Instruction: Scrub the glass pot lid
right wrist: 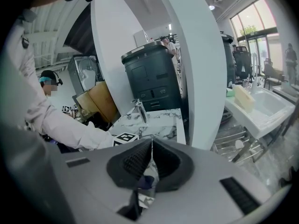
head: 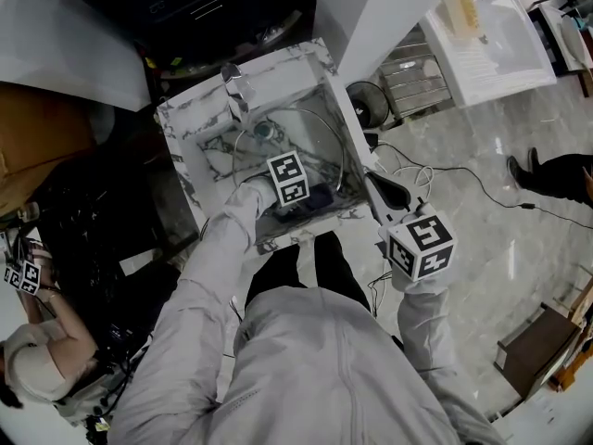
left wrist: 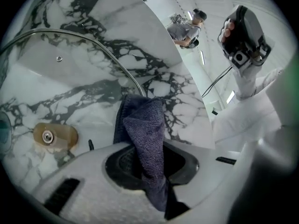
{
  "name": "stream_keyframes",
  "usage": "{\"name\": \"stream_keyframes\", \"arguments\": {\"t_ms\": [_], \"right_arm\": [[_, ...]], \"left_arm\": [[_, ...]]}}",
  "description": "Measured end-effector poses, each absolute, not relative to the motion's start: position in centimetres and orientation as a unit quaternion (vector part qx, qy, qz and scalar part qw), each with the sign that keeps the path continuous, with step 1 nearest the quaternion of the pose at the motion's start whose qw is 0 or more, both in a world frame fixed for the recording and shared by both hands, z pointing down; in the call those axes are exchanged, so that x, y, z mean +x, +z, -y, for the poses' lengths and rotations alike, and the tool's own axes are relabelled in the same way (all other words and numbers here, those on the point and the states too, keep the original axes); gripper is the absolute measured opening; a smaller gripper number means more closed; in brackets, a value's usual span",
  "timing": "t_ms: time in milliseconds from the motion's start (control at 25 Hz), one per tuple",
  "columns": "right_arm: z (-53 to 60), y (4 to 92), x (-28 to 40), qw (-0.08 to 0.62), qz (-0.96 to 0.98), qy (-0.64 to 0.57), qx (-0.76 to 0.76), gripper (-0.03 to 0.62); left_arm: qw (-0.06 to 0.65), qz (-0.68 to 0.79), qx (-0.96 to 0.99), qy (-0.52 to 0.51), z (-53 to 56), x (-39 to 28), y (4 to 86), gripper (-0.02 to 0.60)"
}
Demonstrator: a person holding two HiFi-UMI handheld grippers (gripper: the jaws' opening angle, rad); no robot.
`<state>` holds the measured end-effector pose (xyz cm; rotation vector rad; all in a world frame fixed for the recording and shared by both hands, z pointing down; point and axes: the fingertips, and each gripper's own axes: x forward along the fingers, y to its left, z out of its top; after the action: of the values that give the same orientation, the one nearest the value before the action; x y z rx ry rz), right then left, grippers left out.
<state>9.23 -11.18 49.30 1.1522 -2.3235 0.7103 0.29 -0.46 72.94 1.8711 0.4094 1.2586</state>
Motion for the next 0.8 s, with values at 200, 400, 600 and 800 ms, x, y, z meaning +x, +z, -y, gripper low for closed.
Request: {"name": "stream_keyframes", "arguments": {"t_ms": [200, 400, 600, 800], "right_arm": [[11.3, 49.3, 8.7, 0.221, 0.847, 0.258, 0.408, 0.031], [11.6, 49.2, 8.1, 0.219, 0.854, 0.253, 0.398, 0.031], [11.6, 49.5, 7.8, 0.215, 0.858, 0.256, 0.390, 0.031], [11.7, 49.8, 7.5, 0.202, 0.862, 0.267, 0.382, 0.031]], "left_arm": [[0.400, -0.155, 0.723, 0.542, 0.2, -2.0, 73.4, 0.077], [0.390, -0.134, 0.703, 0.580, 0.6, -4.6, 73.9, 0.077], [0.384, -0.104, 0.690, 0.605, 1.4, -6.8, 74.3, 0.077], [0.372, -0.052, 0.684, 0.625, 2.8, -8.9, 74.8, 0.077]]}}
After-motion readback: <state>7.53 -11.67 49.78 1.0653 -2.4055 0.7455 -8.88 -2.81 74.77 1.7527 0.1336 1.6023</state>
